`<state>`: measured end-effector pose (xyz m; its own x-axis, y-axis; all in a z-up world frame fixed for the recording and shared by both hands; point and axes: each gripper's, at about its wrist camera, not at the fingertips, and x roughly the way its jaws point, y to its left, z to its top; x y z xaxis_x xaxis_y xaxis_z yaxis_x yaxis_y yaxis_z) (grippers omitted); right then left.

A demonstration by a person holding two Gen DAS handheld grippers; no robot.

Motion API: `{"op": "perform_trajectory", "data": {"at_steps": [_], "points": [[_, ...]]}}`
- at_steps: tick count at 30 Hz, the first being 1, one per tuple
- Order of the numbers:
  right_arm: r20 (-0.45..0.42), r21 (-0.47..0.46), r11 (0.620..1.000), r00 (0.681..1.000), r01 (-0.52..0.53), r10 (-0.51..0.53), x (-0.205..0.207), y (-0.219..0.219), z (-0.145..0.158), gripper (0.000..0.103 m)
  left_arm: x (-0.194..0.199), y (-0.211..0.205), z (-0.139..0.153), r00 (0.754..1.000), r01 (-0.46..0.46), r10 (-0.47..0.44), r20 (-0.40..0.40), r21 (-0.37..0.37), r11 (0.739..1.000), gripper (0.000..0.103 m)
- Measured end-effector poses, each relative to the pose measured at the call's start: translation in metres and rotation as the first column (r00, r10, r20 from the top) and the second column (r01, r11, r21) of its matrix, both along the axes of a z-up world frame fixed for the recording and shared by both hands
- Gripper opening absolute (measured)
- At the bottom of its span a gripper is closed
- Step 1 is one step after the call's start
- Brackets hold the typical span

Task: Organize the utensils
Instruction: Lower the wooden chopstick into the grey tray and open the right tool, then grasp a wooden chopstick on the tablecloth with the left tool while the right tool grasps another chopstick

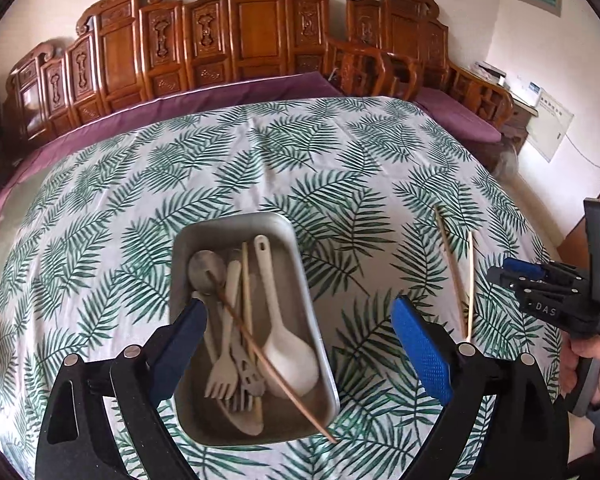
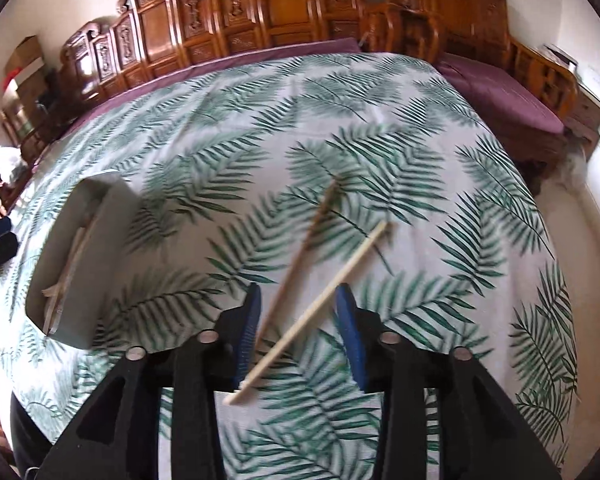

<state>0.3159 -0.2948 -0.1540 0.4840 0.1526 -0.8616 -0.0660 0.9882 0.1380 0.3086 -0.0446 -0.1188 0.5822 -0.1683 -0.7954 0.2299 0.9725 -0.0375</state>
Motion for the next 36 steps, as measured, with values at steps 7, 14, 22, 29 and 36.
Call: {"op": "perform_trajectory", "data": {"at_steps": [7, 14, 22, 29, 36], "points": [[-0.061, 0.017, 0.999, 0.998, 0.029, -0.028, 0.002, -0.009, -0.027, 0.044, 0.002, -0.028, -0.007, 0.999, 0.044, -0.044, -0.014, 0.029, 0.999, 0.09], [-0.09, 0.022, 1.0, 0.996, 0.023, -0.021, 0.012, -0.001, -0.042, 0.044, 0.003, -0.051, -0.018, 0.997, 0.078, -0.076, -0.033, 0.052, 0.996, 0.09], [-0.093, -0.106, 0.994, 0.996, -0.021, 0.011, 0.008, 0.001, -0.042, 0.012, 0.004, -0.066, -0.032, 0.993, 0.099, -0.095, -0.063, 0.066, 0.993, 0.09], [-0.116, -0.082, 0.997, 0.993, -0.005, -0.005, -0.011, -0.027, -0.04, 0.006, 0.007, -0.086, -0.045, 0.988, 0.131, -0.125, -0.087, 0.068, 0.989, 0.09], [-0.111, -0.04, 0.999, 0.994, 0.012, -0.016, -0.028, -0.041, -0.037, 0.006, 0.013, -0.118, -0.059, 0.978, 0.184, -0.175, -0.116, 0.074, 0.98, 0.09]]}}
